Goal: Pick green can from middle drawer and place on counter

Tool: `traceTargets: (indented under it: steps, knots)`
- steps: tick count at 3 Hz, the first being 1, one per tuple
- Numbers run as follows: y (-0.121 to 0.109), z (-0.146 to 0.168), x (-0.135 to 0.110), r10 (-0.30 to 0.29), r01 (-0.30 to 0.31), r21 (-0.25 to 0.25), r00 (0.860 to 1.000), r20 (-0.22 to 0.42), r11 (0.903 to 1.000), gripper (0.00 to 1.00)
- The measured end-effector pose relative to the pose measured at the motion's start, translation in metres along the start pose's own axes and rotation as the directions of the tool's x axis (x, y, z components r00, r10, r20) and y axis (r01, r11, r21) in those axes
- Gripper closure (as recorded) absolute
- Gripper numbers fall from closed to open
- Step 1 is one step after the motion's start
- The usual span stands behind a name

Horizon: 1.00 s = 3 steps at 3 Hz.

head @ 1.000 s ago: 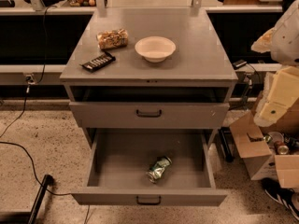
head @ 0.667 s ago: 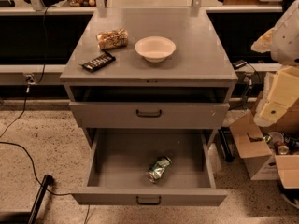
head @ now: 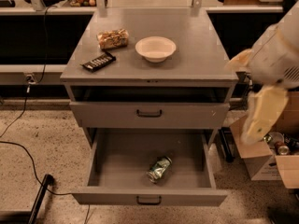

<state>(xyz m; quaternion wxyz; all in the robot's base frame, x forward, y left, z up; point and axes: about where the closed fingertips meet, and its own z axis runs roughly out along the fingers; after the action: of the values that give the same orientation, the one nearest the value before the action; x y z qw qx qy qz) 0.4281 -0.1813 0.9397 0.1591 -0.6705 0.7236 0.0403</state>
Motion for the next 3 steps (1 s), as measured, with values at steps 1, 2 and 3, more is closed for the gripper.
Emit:
traceTargets:
  steps: [1,2,3]
  knots:
    - [0.035,0.059,-0.017,-0.093,0.101,-0.047,0.984,0.154,0.9938,0.00]
    - [0.052,0.081,-0.014,-0.091,0.099,-0.024,0.968,0.235,0.9947,0.00]
    - [0.066,0.109,-0.030,-0.265,0.292,-0.130,0.945,0.190,0.9475,0.00]
